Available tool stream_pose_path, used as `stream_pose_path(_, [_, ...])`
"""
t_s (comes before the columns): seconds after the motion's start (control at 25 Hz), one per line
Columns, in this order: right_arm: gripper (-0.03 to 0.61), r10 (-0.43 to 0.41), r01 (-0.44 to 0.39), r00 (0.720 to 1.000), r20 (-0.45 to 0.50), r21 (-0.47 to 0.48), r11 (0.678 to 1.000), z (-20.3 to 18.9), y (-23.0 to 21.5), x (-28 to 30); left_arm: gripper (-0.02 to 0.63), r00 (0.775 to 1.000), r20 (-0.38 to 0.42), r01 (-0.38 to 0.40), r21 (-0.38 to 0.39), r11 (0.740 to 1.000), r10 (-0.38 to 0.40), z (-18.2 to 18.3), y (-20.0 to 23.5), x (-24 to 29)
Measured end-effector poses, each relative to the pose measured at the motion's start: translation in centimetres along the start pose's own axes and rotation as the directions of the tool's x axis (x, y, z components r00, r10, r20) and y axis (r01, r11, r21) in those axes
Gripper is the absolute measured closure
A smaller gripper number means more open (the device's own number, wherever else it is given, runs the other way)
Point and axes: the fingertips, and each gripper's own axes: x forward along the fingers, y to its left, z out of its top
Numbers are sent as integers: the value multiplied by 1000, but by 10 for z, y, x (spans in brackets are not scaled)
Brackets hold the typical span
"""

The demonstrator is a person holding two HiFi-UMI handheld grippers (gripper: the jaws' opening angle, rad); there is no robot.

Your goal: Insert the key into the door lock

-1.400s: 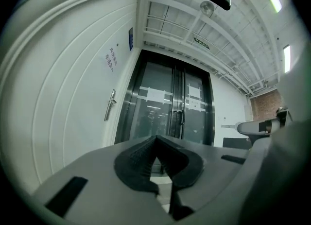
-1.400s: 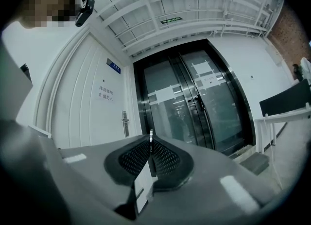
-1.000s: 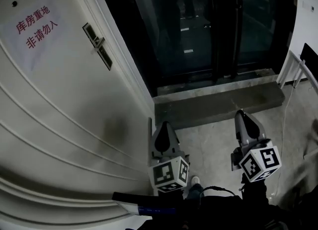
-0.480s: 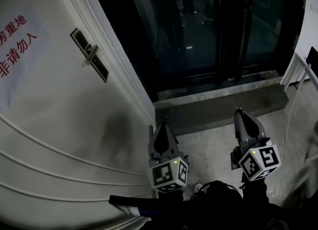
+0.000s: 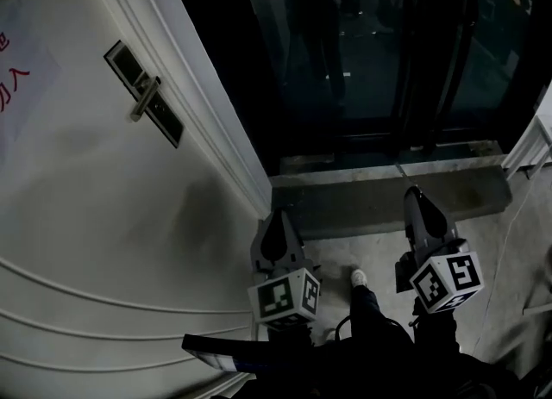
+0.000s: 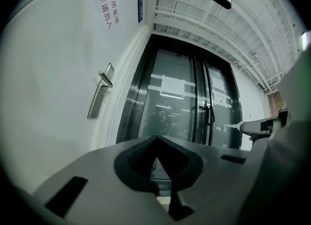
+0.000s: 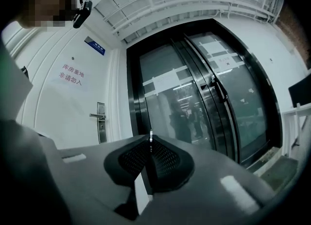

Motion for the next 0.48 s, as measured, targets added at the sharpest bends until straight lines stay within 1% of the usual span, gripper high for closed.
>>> stream_pose_path(0.16, [566, 26, -26, 1000, -4, -3, 1000, 7, -35, 61, 612, 1000, 11, -23, 11, 1000, 23, 2, -11, 61])
stream_pose_path(0.28, [566, 57, -57, 998, -27, 1, 998, 11, -58, 106, 612, 999, 9, -47, 10, 999, 47, 2, -18, 105])
stream_pose_path(0.48, [566, 142, -142, 989, -38, 3, 990, 19, -74, 177, 613, 991, 29, -130, 14, 991, 130, 11, -9, 156])
